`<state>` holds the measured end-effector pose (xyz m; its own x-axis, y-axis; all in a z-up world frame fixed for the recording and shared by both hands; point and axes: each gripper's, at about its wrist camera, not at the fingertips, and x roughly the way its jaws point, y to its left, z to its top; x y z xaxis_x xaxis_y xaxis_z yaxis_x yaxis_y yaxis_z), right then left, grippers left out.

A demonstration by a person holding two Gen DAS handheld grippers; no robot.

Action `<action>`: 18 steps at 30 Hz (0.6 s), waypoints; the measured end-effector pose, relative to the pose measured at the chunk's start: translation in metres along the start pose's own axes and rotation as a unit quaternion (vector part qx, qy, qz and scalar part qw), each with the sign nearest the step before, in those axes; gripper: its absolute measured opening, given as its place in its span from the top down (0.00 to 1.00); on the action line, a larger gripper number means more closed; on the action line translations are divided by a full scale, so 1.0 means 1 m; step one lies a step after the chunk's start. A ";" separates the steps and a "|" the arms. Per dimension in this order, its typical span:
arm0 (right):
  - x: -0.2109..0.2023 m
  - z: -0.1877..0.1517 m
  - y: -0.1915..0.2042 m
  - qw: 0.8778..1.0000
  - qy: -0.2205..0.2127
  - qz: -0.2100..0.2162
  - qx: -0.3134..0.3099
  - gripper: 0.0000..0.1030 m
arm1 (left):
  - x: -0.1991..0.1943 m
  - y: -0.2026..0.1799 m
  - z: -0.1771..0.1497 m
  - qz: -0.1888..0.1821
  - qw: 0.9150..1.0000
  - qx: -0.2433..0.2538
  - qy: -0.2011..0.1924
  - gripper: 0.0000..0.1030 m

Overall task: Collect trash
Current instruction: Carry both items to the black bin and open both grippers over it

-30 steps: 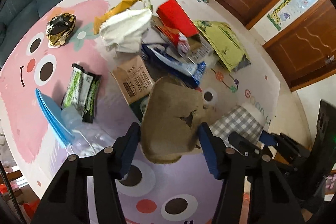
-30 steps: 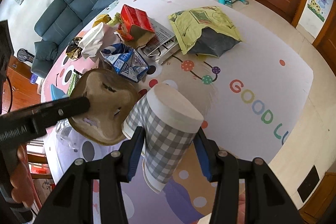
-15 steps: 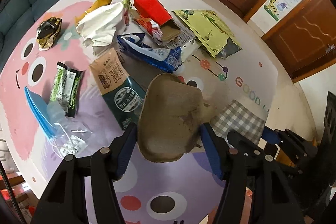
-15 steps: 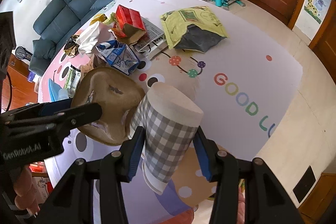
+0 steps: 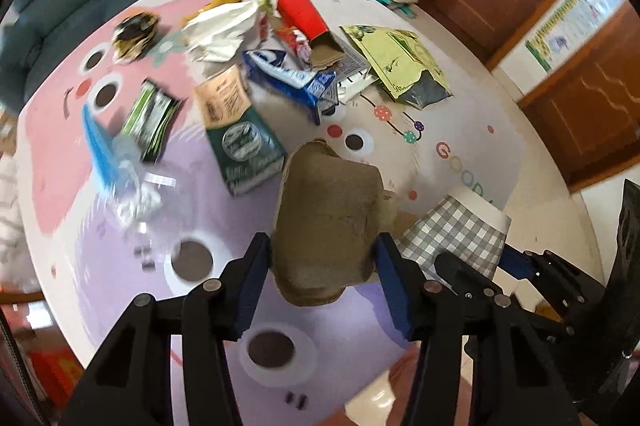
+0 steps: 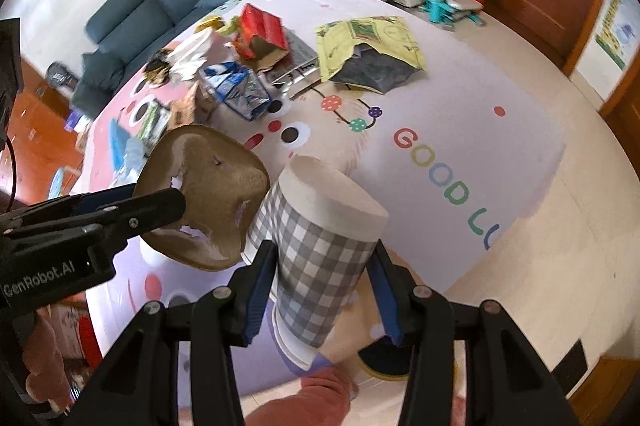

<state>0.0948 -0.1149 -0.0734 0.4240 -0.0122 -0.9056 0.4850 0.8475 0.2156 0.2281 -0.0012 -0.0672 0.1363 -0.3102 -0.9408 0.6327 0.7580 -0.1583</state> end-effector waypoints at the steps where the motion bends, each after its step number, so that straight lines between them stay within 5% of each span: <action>1: -0.003 -0.002 -0.003 1.000 0.003 0.007 -0.013 0.55 | -0.005 -0.004 -0.008 0.008 1.000 -0.013 -0.004 0.50; 10: -0.038 -0.020 -0.048 0.989 0.010 0.065 -0.131 0.55 | -0.033 -0.057 -0.077 0.052 0.989 -0.136 -0.037 0.50; 18: -0.055 -0.045 -0.100 0.978 0.043 0.093 -0.184 0.55 | -0.030 -0.124 -0.133 0.073 0.978 -0.192 -0.040 0.50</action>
<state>-0.0113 -0.1756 -0.0616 0.4045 0.1918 -0.8942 0.0913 0.9644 0.2481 0.0442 -0.0097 -0.0588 0.2729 -0.2148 -0.9377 0.2705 0.9526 -0.1395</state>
